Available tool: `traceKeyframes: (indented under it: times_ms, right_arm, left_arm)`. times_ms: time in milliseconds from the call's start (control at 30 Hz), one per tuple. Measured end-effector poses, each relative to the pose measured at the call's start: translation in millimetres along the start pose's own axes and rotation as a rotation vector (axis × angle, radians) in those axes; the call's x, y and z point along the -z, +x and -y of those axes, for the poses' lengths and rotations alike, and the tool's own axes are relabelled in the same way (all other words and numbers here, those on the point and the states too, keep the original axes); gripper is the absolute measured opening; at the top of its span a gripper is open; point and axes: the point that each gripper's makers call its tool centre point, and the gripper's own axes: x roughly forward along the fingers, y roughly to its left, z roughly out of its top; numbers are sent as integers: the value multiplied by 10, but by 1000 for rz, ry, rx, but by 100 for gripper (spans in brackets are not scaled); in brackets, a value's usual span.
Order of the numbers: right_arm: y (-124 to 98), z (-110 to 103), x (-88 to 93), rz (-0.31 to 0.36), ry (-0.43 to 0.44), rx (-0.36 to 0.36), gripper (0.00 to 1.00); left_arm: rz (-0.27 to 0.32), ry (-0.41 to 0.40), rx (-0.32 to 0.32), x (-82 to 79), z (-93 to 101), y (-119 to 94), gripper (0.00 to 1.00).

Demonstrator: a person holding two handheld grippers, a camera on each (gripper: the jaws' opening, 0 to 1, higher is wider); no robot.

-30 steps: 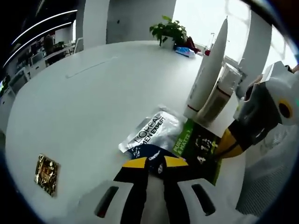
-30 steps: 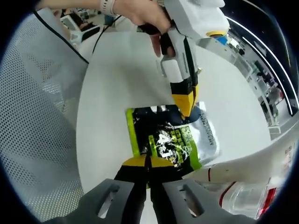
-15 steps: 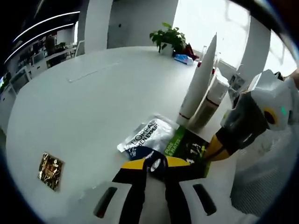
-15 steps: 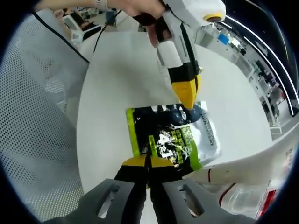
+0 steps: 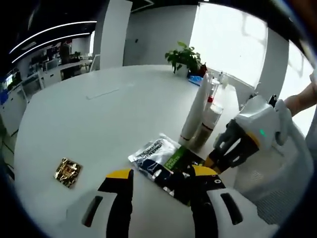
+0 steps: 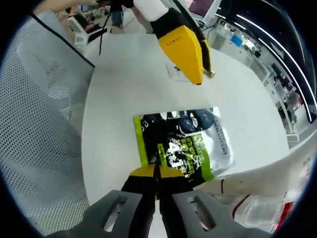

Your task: Arrange the skincare products in the storage area until every visible bottle or jar stands upright without overlapping.

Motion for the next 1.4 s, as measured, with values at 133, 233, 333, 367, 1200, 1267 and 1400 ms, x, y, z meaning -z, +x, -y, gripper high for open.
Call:
traceKeyframes:
  times_ms: [133,233,333,367,1200,1267,1400]
  right_arm:
    - [-1,1,0,0,2,2,2]
    - [-1,3,-2,1,2,3,2]
    - [-2,4,-4,0,-2,2,2]
    - [-2,4,-4,0,-4,2,2]
    - [3,-11,-10,-6,-35,17,2]
    - [3,-11,-10,-6,-35,20,2]
    - [4,-19,-15,-13,-60,27,2]
  left_arm:
    - [18,-11,-24,14,22,-159,49]
    - [48,-12,-47,-12,11,-276,56]
    - [67,-21,-65,-18,32,-389,61]
    - [73,-24,-68,-20,44,-420,62]
    - [213,-48,-195,-142,454,-987,91]
    - [238,-66,-201,-148,471,-983,91]
    - [243,-94,-187,-88,507,-924,90]
